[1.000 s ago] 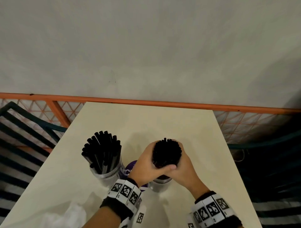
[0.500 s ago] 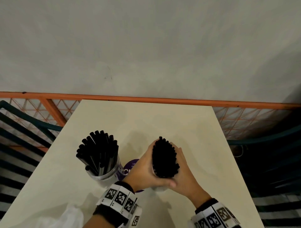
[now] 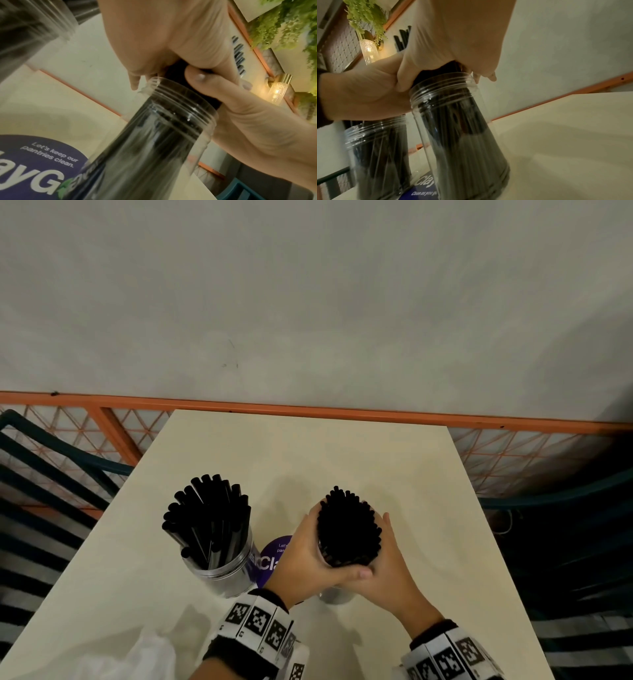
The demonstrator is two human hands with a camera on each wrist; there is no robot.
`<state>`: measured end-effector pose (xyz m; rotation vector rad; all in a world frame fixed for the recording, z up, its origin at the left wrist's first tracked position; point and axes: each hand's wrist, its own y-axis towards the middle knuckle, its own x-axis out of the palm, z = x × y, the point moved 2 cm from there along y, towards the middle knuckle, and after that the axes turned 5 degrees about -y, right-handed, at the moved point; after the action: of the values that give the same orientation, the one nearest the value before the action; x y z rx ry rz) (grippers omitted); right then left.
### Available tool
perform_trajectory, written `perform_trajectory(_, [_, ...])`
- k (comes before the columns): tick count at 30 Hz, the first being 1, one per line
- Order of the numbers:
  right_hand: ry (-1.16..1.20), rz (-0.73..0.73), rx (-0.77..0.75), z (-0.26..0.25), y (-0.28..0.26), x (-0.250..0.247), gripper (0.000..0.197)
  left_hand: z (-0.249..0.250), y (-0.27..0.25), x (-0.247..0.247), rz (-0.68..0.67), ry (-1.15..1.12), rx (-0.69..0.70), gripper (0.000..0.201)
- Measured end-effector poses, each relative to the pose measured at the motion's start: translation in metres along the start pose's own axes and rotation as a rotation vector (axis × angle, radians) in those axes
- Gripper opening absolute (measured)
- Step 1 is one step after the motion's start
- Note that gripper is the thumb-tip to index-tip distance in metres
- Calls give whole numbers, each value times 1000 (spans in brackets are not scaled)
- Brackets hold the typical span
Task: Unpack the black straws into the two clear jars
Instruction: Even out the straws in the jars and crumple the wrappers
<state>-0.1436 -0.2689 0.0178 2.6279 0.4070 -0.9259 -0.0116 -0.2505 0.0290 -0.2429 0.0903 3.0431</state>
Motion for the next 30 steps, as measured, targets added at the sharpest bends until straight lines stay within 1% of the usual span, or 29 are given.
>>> perform_trajectory(1, [-4, 3, 7, -3, 2, 1, 77, 0, 1, 1, 12, 4, -3, 91])
perform_trajectory(3, [20, 34, 24, -10, 6, 1, 62, 1, 2, 3, 53, 1, 0, 85])
perform_trajectory(4, [49, 52, 37, -12, 8, -1, 53, 3, 1, 4, 78, -9, 6, 81])
perform_trajectory(5, [92, 68, 45, -14, 8, -2, 49, 3, 0, 5, 101, -21, 14, 79])
perform_trajectory(7, [145, 72, 41, -14, 9, -2, 53, 1, -1, 5, 129, -23, 15, 81])
perform_trajectory(9, [55, 38, 16, -10, 7, 3, 53, -4, -1, 5, 112, 4, -25, 81])
perform_trajectory(11, [-2, 23, 2, -5, 5, 7, 55, -8, -2, 6, 99, 23, -47, 76])
perform_trajectory(12, [-6, 24, -9, -4, 5, 7, 56, -10, -2, 6, 108, 28, -55, 78])
perform_trajectory(15, [-21, 46, -46, -6, 5, 4, 62, -9, -1, 6, 135, 59, -44, 92])
perform_trajectory(16, [-18, 40, -37, -5, 5, 4, 62, -7, -1, 6, 134, 67, -35, 89])
perform_trajectory(18, [-10, 7, -7, -5, 3, 4, 58, -4, -3, 7, 112, 71, -23, 70])
perform_trajectory(19, [-8, 6, -10, -4, 2, 5, 58, -3, -3, 7, 105, 64, -16, 65])
perform_trajectory(24, [-1, -36, 29, -3, 4, 6, 55, 2, -2, 8, 87, 26, -4, 61])
perform_trajectory(26, [12, -35, 36, -4, 5, 5, 60, 9, -2, 8, 69, 36, 13, 62])
perform_trajectory(27, [48, -24, 35, -5, 4, 3, 64, 11, -2, 6, 50, 40, 15, 67])
perform_trajectory(28, [103, -11, 34, -4, 2, 1, 74, 13, -4, 4, 23, 27, 11, 77])
perform_trajectory(30, [230, -19, 83, 0, -5, -4, 102, 9, -9, -4, -46, -39, -37, 107])
